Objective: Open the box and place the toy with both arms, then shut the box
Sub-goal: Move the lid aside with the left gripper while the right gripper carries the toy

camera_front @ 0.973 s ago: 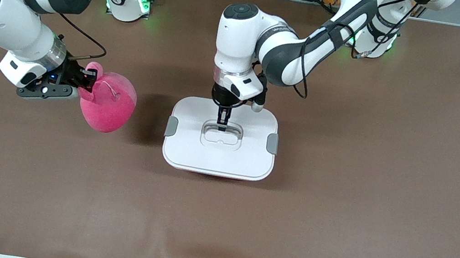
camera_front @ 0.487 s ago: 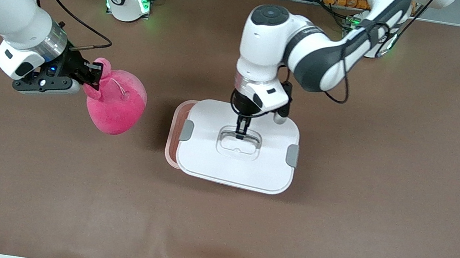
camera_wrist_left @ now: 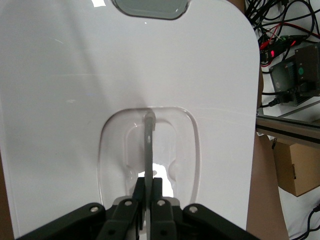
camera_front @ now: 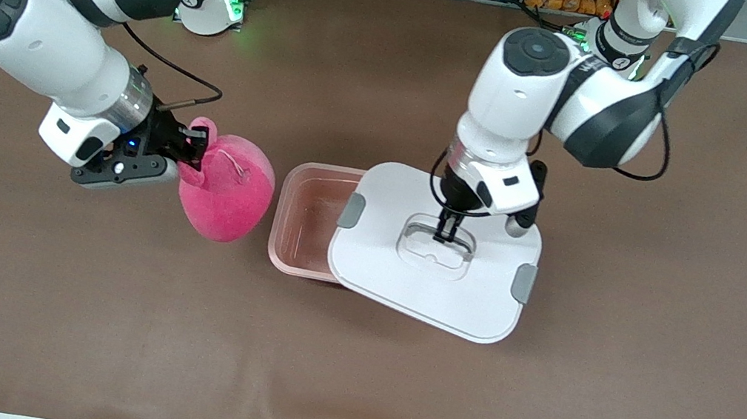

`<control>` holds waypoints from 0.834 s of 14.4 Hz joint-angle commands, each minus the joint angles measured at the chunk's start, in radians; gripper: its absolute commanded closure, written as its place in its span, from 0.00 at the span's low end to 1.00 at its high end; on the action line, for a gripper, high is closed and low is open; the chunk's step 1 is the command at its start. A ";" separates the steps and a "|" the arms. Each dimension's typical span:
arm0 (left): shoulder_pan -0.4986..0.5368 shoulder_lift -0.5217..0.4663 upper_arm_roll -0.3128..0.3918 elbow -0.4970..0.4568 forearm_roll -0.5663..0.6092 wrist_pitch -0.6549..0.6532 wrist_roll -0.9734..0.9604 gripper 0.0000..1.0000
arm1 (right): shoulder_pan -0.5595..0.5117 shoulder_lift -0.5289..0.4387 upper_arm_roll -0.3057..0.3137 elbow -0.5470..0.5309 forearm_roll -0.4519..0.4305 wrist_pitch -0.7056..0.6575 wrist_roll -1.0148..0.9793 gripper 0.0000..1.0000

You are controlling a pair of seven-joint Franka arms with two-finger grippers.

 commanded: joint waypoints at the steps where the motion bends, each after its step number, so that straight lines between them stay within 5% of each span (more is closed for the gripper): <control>1: 0.058 -0.077 -0.007 -0.077 -0.070 -0.015 0.145 1.00 | 0.020 0.035 -0.009 0.059 0.033 -0.028 0.062 1.00; 12: 0.354 -0.155 -0.010 -0.080 -0.346 -0.259 0.915 1.00 | 0.116 0.070 -0.009 0.110 0.093 -0.018 0.250 1.00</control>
